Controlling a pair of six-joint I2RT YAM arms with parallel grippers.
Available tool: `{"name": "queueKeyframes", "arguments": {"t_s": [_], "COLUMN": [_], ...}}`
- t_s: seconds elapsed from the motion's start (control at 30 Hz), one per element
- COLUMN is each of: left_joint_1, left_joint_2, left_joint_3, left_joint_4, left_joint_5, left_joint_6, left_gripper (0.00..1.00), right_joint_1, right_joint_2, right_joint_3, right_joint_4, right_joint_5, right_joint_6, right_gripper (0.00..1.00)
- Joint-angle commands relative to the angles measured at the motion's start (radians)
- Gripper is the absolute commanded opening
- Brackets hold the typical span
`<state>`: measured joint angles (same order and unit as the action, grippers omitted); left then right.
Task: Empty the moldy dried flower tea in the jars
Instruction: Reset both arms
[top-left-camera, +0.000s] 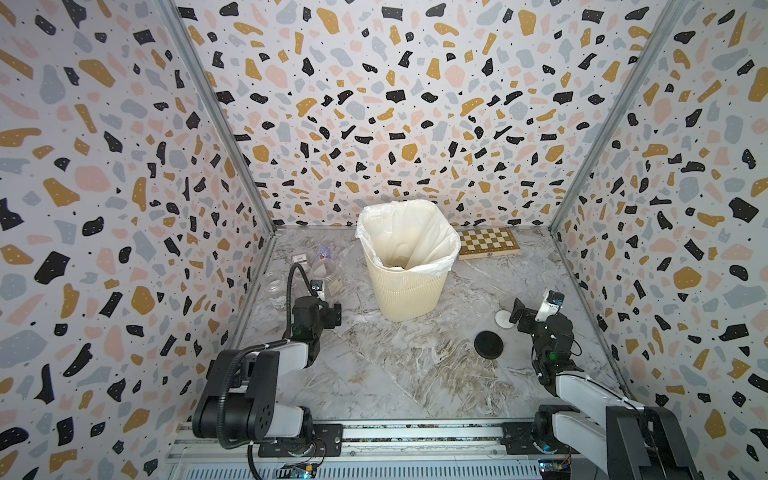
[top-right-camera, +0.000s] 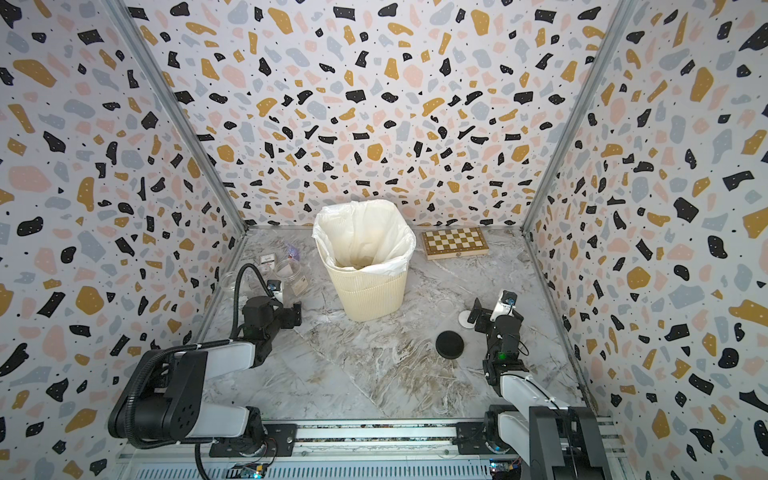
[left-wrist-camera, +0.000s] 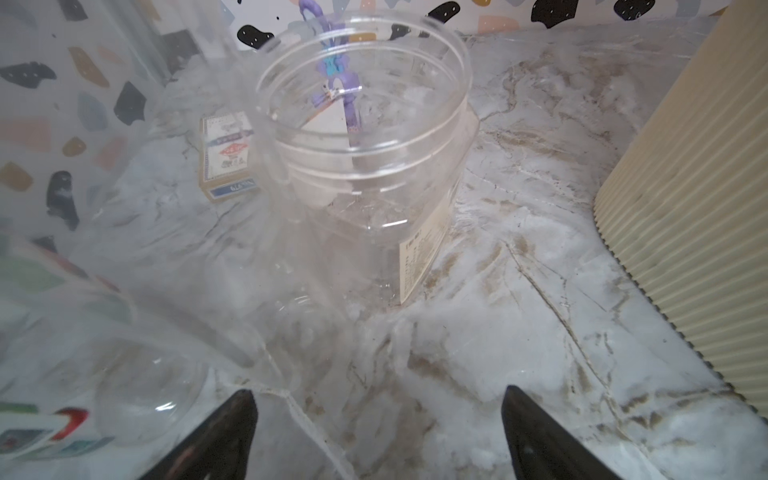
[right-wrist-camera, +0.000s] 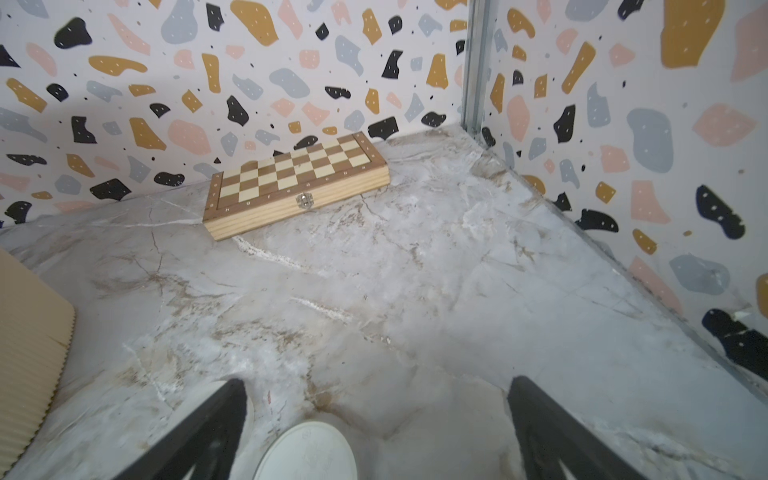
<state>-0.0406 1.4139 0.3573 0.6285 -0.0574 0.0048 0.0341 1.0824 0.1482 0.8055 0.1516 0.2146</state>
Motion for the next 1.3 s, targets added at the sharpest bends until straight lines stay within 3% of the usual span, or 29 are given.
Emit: {"name": "queueKeyframes", "arguments": {"t_s": [0.0, 0.1, 0.5, 0.57, 0.67, 0.77, 0.83, 0.9, 1.27], "left_joint_1": [0.013, 0.025, 0.028, 0.028, 0.028, 0.028, 0.028, 0.028, 0.028], "left_joint_2": [-0.001, 0.005, 0.001, 0.001, 0.001, 0.001, 0.002, 0.002, -0.002], "left_joint_3": [-0.006, -0.015, -0.008, -0.008, -0.008, -0.008, -0.008, -0.008, -0.012], "left_joint_4": [0.140, 0.161, 0.142, 0.142, 0.142, 0.142, 0.142, 0.142, 0.146], "left_joint_5": [0.016, 0.037, 0.036, 0.036, 0.037, 0.036, 0.036, 0.036, 0.033], "left_joint_6": [-0.001, -0.006, -0.010, -0.009, -0.009, -0.009, -0.009, -0.009, -0.010], "left_gripper": [0.92, 0.96, 0.99, 0.99, 0.99, 0.99, 0.99, 0.99, 0.99], "right_joint_1": [0.052, 0.094, 0.139, 0.119, -0.005, -0.010, 0.010, 0.044, 0.046], "right_joint_2": [0.039, 0.104, 0.069, 0.121, 0.264, 0.411, 0.386, 0.406, 0.394], "right_joint_3": [0.001, -0.039, -0.110, -0.087, -0.050, -0.022, 0.075, 0.074, 0.073], "right_joint_4": [0.169, 0.293, 0.410, 0.432, 0.500, 0.625, 0.360, 0.401, 0.387], "right_joint_5": [0.037, 0.048, -0.001, -0.023, -0.162, -0.153, -0.157, -0.099, -0.101], "right_joint_6": [-0.077, -0.131, -0.261, -0.280, -0.187, -0.179, -0.205, -0.224, -0.223], "right_gripper": [0.99, 0.99, 0.99, 0.99, 0.99, 0.99, 0.99, 0.99, 0.99]}}
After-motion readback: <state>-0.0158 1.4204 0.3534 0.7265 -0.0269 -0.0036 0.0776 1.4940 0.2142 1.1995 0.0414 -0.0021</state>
